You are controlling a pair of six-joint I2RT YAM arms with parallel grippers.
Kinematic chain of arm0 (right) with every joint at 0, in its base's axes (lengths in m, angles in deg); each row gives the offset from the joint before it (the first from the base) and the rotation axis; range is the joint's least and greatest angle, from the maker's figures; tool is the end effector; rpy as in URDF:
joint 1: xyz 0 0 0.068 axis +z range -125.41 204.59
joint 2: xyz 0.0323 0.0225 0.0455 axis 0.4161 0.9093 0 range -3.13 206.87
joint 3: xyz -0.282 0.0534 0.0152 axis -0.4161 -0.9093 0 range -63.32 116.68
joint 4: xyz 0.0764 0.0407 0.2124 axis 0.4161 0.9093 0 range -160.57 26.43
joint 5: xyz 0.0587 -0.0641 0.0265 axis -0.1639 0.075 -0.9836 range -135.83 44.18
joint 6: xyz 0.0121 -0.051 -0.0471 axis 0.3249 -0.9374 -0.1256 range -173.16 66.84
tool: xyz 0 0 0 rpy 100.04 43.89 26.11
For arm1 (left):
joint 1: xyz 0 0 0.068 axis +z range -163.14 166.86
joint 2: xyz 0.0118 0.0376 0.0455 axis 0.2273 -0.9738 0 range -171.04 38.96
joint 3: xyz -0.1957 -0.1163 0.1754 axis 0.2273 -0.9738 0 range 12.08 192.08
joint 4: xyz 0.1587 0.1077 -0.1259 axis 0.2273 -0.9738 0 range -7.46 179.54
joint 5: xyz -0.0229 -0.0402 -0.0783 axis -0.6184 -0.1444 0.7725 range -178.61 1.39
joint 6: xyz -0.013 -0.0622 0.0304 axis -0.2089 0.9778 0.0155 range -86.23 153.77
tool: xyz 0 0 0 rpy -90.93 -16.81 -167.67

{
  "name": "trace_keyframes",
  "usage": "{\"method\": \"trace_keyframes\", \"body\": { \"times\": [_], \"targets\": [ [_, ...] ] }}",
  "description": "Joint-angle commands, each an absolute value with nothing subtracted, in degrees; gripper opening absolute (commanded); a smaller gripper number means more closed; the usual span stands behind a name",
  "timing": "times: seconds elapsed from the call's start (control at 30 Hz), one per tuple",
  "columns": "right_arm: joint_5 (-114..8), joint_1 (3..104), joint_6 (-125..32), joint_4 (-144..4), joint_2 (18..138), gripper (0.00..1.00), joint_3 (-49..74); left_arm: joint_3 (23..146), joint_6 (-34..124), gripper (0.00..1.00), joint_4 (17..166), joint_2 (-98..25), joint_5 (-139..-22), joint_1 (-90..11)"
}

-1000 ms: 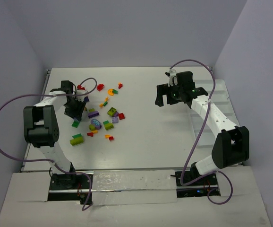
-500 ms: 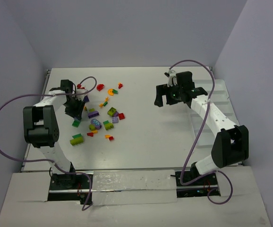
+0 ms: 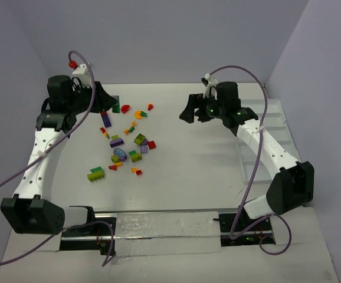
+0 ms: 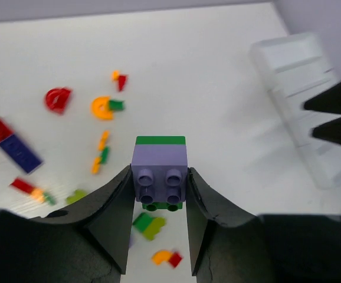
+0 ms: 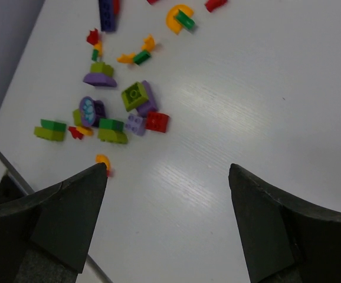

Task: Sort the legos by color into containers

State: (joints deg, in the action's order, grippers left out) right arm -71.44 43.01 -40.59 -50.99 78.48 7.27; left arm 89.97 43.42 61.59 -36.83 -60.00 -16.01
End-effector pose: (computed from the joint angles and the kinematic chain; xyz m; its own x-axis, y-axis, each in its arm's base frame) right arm 0.2821 0.1203 0.3441 -0.6102 0.0035 -0.7922 -0.5176 0.7553 0.4021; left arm 0.2700 -0.0412 0.3974 -0.5087 -0.1218 -0.8523 0.3946 0.8469 -0.3566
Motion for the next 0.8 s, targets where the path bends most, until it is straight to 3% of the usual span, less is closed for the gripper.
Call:
{"method": "trace_keyframes", "body": {
  "times": [0.0, 0.23, 0.77],
  "targets": [
    [-68.7, 48.6, -34.9, -55.7, 81.8, 0.86, 15.5, 90.6, 63.3, 0.00, 69.3, -38.7, -69.1, -22.2],
    [-66.6, 56.2, -32.7, -56.3, 87.7, 0.83, 24.7, 91.1, 64.2, 0.00, 71.0, -41.7, -74.9, -28.5],
    [-60.5, 62.1, -35.8, -55.7, 93.3, 0.69, 29.5, 94.3, 68.7, 0.00, 72.9, -46.6, -67.1, -33.1]
  ]
}}
